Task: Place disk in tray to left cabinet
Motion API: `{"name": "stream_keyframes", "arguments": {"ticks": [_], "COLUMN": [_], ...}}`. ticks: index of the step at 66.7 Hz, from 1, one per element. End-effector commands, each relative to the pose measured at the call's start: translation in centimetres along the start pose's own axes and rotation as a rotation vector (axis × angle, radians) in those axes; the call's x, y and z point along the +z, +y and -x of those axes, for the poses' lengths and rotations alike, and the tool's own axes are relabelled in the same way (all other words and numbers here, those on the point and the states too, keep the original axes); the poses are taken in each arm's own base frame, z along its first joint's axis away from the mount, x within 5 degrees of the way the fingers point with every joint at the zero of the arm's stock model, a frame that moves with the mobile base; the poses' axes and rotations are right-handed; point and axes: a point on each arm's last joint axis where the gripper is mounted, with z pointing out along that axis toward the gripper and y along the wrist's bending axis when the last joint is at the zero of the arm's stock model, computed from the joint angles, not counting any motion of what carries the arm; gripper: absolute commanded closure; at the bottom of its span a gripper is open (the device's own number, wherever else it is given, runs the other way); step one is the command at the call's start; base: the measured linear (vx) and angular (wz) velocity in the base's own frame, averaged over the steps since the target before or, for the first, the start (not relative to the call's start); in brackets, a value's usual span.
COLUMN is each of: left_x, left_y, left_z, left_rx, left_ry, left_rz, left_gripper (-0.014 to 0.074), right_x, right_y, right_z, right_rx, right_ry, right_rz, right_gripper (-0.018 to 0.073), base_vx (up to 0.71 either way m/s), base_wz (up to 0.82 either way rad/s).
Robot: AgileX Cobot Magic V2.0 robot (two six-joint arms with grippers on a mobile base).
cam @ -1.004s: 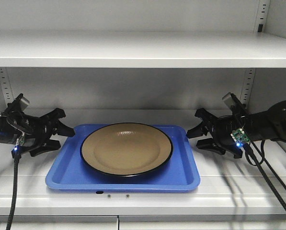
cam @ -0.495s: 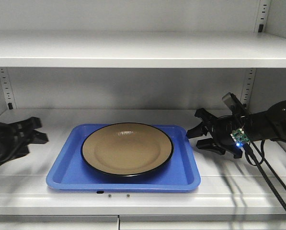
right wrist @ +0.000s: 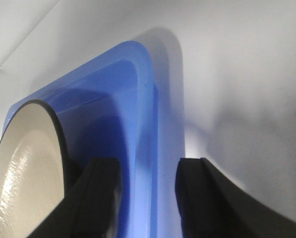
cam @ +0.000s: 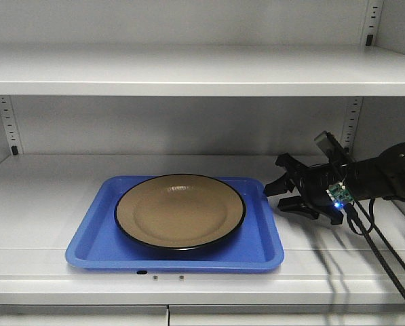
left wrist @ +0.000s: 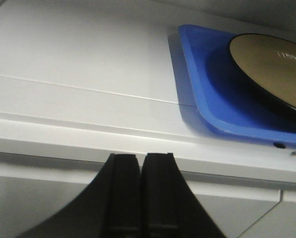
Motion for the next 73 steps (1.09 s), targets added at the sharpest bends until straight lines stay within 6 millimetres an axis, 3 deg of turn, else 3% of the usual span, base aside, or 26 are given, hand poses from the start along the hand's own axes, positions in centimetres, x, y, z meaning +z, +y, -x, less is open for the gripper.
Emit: {"name": "stream_keyframes", "arguments": {"ticks": [1,14,34,73], "left_x": [-2.1,-4.1,-4.2,-4.3], "left_y": [0.2,1.1,2.7,2.7], "left_z": [0.0,-5.9,-14.2,-14.4], "left_rx": [0.062,0.102,0.168,0.171], "left_ry": [-0.165,-0.209,-0.251,-0.221], "left_rz": [0.024,0.049,0.082,0.070], "left_gripper": [0.0606,0.0604,0.0604,0.0603], "right_x": [-3.0,-3.0,-3.0,-2.8], "right_y": [3.1,3.1,3.1,2.9], "right_z": [1.2,1.2,1.2,1.2], "right_rx": [-0.037,-0.037,-0.037,-0.033], "right_ry": [-0.098,-0.098,-0.098,-0.089], "right_rz": [0.070,0.070,0.070,0.068], "right_gripper": [0.0213,0.0213,0.0213,0.0213], "base_vx": [0.00,0.00,0.00,0.00], "base_wz": [0.00,0.00,0.00,0.00]}}
